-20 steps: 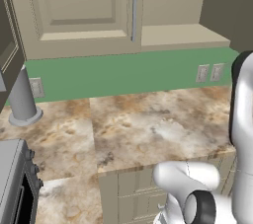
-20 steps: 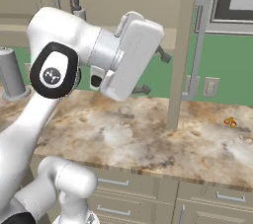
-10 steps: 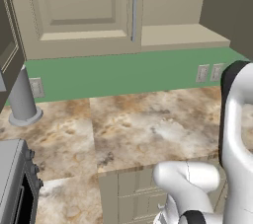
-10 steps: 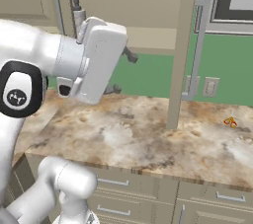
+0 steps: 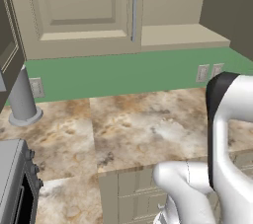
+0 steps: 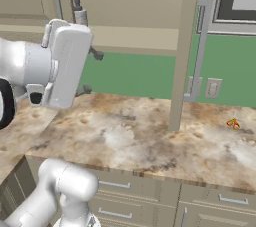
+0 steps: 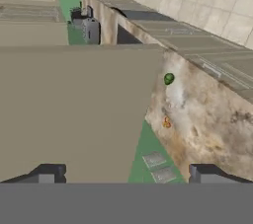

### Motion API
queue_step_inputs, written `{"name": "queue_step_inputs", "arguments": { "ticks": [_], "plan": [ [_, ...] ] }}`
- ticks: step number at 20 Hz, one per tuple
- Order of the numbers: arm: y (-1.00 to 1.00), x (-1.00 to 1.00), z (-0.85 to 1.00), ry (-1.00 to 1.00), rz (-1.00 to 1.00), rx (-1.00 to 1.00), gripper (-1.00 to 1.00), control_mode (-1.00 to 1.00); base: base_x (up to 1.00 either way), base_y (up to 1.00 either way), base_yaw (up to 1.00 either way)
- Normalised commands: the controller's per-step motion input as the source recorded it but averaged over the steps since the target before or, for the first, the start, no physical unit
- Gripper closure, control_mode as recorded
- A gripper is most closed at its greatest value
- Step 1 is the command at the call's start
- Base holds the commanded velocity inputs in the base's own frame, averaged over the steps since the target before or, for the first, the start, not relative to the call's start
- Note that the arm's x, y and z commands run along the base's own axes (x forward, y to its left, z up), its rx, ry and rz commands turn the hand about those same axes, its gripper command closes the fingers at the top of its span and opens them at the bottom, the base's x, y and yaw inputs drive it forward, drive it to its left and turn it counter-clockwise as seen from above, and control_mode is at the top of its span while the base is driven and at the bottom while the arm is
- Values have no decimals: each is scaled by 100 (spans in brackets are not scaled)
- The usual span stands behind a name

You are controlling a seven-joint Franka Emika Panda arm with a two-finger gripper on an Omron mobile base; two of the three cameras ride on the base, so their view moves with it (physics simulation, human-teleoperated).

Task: Open the cabinet. Pick the soap dispenser and place it next to the sink. Then close the cabinet.

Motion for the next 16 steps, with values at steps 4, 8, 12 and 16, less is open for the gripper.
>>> {"name": "queue_step_inputs", "arguments": {
  "ticks": [4,8,12,16],
  "plan": [
    [57,0,5,10,37,-6,-100,-100,0,0,0],
    [55,0,10,13,43,-10,-100,-100,0,0,0],
    [54,0,14,15,40,-11,-100,-100,0,0,0],
    [53,0,15,22,39,-16,-100,-100,0,0,0]
  ]
}}
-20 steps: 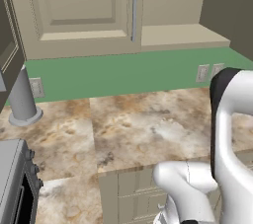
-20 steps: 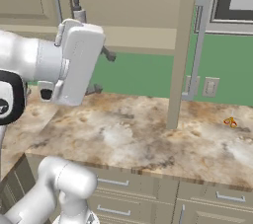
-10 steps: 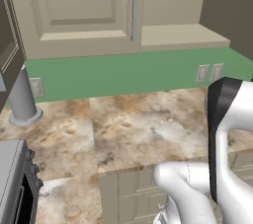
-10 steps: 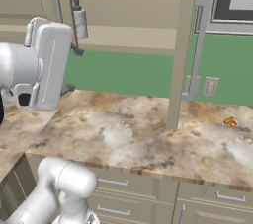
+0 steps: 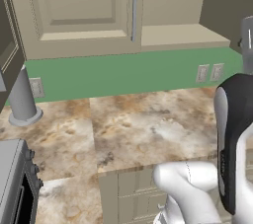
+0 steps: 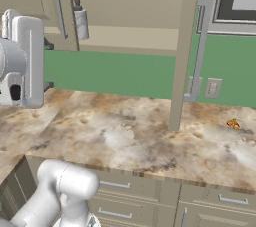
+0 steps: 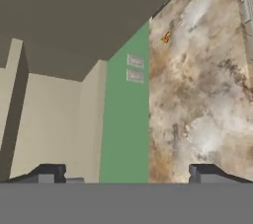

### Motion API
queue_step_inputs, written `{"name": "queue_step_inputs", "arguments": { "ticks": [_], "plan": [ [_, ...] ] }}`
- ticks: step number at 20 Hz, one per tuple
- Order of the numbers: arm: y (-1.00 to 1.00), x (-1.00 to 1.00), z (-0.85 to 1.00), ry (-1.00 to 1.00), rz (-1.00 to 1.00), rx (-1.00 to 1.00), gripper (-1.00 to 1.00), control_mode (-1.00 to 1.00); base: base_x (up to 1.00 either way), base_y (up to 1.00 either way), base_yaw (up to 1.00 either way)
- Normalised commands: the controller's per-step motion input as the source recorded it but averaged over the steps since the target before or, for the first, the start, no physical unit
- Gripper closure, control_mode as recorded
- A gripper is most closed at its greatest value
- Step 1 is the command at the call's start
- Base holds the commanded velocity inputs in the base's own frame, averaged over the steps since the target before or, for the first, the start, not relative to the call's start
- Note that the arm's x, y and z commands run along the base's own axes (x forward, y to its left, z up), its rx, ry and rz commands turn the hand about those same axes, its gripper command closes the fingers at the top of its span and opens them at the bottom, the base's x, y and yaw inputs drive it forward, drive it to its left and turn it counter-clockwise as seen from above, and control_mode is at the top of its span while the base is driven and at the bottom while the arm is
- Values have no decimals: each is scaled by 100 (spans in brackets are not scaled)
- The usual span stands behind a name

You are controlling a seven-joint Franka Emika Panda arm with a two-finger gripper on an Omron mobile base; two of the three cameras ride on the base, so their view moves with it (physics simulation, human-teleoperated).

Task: Open the cabinet. Pick the soap dispenser and place it next to the sink. Then close the cabinet.

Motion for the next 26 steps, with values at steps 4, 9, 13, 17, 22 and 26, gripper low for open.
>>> {"name": "queue_step_inputs", "arguments": {
  "ticks": [4,9,13,17,22,26],
  "plan": [
    [52,0,17,19,37,-22,-100,-100,0,0,0],
    [50,0,8,7,32,-32,-100,-100,0,0,0],
    [48,6,0,-2,33,-40,-100,-100,0,0,0],
    [38,35,0,-1,23,-33,-100,-100,0,0,0],
    [14,40,3,0,18,-22,-100,-100,0,0,0],
    [5,42,0,0,10,-24,-100,-100,0,0,0]
  ]
}}
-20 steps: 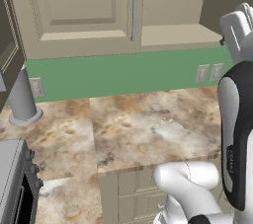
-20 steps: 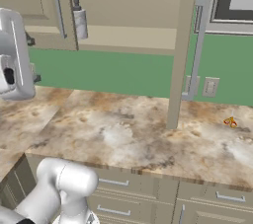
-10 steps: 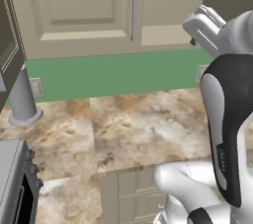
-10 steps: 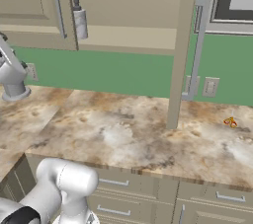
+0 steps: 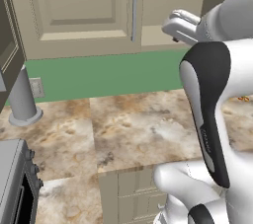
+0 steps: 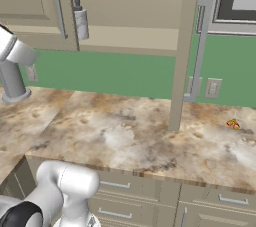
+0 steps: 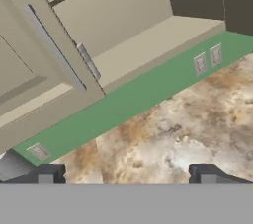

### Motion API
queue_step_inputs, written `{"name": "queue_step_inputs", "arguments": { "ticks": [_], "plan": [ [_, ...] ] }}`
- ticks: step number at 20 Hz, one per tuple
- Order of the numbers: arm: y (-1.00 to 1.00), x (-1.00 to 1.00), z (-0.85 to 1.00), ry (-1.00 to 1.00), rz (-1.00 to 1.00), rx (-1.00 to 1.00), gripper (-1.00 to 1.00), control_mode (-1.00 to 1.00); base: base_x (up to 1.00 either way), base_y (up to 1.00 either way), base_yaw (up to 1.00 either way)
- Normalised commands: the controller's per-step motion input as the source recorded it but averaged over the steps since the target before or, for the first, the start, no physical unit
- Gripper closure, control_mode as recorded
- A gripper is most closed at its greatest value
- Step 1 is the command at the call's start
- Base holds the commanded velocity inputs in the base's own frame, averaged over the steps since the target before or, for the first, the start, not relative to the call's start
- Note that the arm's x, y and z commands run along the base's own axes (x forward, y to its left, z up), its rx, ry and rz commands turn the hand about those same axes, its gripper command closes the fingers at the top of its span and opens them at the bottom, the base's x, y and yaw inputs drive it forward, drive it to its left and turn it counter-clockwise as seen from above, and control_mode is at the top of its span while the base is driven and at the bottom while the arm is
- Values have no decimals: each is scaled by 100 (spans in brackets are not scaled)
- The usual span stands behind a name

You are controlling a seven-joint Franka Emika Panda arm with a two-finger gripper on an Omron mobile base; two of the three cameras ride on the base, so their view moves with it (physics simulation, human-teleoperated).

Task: Open the cabinet. Pick the soap dispenser and place it next to the sink. Then close the cabinet.

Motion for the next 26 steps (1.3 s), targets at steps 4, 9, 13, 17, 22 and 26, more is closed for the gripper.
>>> {"name": "queue_step_inputs", "arguments": {
  "ticks": [4,9,13,17,22,26],
  "plan": [
    [2,43,0,-1,11,-21,-100,-100,0,0,0],
    [1,45,0,-2,9,-18,-100,-100,0,0,0],
    [21,60,2,-1,2,-13,-100,-100,0,0,0],
    [29,65,3,0,0,-13,-100,-100,0,0,0],
    [22,63,1,0,0,-9,-100,-100,0,0,0],
    [6,60,1,0,3,-5,-100,-100,0,0,0]
  ]
}}
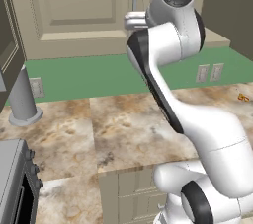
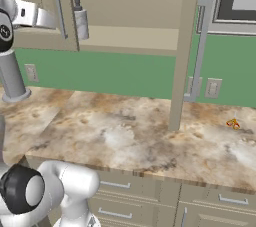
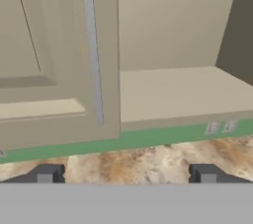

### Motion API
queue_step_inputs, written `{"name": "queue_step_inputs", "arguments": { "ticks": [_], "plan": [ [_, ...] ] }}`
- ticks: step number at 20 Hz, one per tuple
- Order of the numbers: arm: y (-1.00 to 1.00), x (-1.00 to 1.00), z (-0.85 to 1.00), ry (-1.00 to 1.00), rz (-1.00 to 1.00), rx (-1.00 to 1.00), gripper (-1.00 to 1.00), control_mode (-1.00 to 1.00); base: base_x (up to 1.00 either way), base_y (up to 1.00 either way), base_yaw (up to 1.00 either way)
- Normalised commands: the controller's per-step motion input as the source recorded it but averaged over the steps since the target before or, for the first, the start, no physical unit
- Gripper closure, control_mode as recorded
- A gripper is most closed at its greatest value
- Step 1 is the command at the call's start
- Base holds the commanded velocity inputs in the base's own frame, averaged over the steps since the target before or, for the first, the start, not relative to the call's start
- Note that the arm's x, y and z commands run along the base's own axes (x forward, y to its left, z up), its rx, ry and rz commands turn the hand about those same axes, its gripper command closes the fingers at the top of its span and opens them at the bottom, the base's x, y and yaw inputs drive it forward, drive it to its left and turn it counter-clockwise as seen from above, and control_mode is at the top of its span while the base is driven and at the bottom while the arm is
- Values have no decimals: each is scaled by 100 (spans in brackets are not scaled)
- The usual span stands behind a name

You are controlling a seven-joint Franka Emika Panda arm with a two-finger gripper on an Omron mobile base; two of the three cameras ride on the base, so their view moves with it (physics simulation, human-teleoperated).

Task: Open the cabinet. Pick the soap dispenser and place it next to the sink. Then close the cabinet.

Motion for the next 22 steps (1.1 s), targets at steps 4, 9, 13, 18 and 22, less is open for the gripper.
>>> {"name": "queue_step_inputs", "arguments": {
  "ticks": [4,9,13,18,22],
  "plan": [
    [3,53,0,0,4,-4,-100,-100,0,0,0],
    [18,53,0,0,2,-4,-100,-100,0,0,0],
    [18,49,0,0,0,-4,-100,-100,0,0,0],
    [1,49,0,0,0,0,-100,-100,0,0,0],
    [5,48,0,0,0,-1,-100,-100,0,0,0]
  ]
}}
